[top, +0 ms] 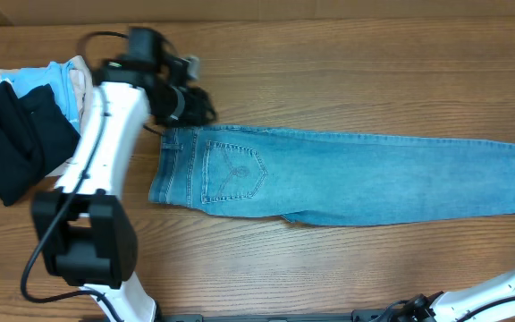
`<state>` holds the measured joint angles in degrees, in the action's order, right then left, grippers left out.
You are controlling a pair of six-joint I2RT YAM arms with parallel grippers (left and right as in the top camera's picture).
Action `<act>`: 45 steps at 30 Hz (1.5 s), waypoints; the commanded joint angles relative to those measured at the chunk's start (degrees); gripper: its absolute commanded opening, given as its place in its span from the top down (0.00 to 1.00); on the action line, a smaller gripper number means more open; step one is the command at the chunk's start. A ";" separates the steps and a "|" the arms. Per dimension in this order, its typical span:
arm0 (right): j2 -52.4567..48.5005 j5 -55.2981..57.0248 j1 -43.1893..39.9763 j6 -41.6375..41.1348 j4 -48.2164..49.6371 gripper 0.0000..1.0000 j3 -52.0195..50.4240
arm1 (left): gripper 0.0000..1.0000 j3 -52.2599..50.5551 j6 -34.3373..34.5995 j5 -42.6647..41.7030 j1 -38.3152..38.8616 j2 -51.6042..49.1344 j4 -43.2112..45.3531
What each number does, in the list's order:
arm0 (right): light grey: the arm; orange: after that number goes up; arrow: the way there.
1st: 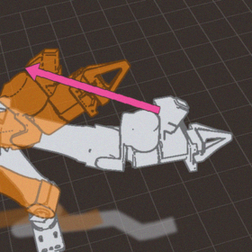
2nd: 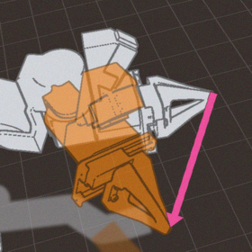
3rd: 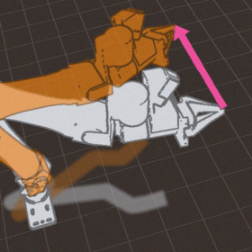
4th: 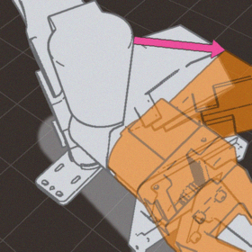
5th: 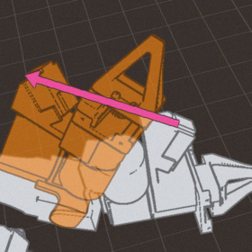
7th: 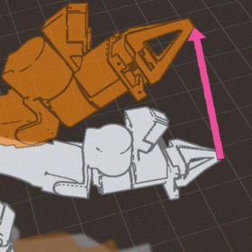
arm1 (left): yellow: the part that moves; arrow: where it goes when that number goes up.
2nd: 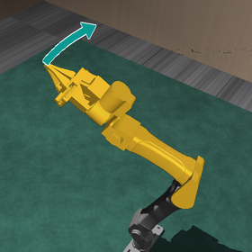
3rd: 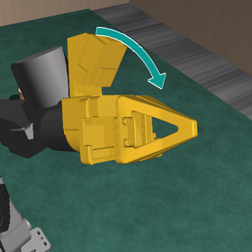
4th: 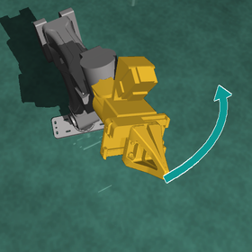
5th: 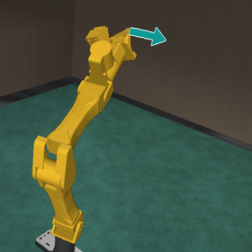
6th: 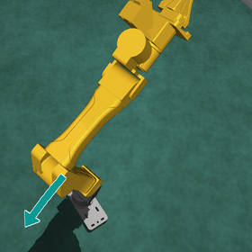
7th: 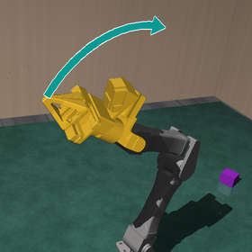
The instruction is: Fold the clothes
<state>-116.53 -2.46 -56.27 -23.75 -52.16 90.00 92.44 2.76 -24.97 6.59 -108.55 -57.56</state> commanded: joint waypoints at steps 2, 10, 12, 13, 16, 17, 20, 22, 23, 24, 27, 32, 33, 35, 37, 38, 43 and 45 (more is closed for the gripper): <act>1.81 -0.68 0.00 0.11 -0.07 0.50 1.25 | 0.46 -7.61 -2.99 -1.16 4.68 -1.27 4.48; 1.81 -0.92 0.02 0.11 -0.63 0.50 1.25 | 0.45 -11.19 1.81 10.03 4.15 -9.07 15.56; 1.81 -0.92 0.02 0.11 -0.74 0.50 1.25 | 0.42 -11.19 5.27 12.55 3.02 -10.88 19.19; 1.81 -0.92 0.02 0.11 -0.85 0.50 1.25 | 0.41 -11.17 7.39 13.16 2.38 -11.67 20.92; 1.81 -1.49 0.02 0.13 -1.20 0.50 1.25 | 0.40 -11.17 14.34 13.11 0.31 -13.62 24.90; 1.81 -1.55 0.02 0.13 -1.31 0.50 1.25 | 0.40 -11.17 16.02 13.03 -0.24 -13.99 25.49; 1.81 -1.57 0.07 0.13 -1.36 0.50 1.25 | 0.40 -11.17 17.14 12.70 -1.36 -14.45 26.12; 1.81 -1.57 0.07 0.13 -1.36 0.50 1.25 | 0.39 -11.17 16.17 13.05 -1.64 -14.43 26.12; 1.81 -1.62 0.07 0.13 -1.36 0.50 1.25 | 0.39 -10.88 15.63 13.11 -2.01 -14.43 25.83; 1.81 -1.77 0.07 0.13 -1.36 0.50 1.25 | 0.39 -10.80 15.67 13.14 -2.40 -14.43 25.59; 1.81 -2.86 0.07 0.33 -1.53 0.50 1.25 | 0.39 -10.78 16.20 13.35 -4.52 -14.43 24.33; 1.75 -11.74 0.46 8.39 0.66 0.49 1.18 | 0.34 -10.01 15.89 8.70 -9.64 -14.36 22.43; 1.66 -13.73 0.79 10.43 1.27 0.47 1.14 | 0.32 -9.22 13.79 4.39 -10.51 -14.32 22.05; 1.46 -14.47 1.57 12.20 1.92 0.44 1.11 | 0.28 -6.32 11.80 -2.54 -11.85 -14.10 19.91; 1.18 -15.80 2.60 14.84 2.67 0.44 1.09 | 0.23 -2.73 11.78 -3.96 -12.26 -13.57 16.96; 0.94 -17.00 3.17 16.33 2.95 0.44 1.09 | 0.22 -0.83 11.41 -4.04 -12.24 -13.29 15.56; -1.09 -19.93 6.51 21.14 3.15 0.44 1.09 | 0.18 8.85 10.97 -4.04 -11.50 -12.39 8.50; -2.25 -19.96 7.65 22.77 2.49 0.43 1.07 | 0.18 11.89 11.47 -4.02 -11.17 -12.39 5.57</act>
<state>-116.73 -19.84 -50.35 -6.24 -49.25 90.00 99.18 15.40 -27.42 -5.56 -121.54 -49.43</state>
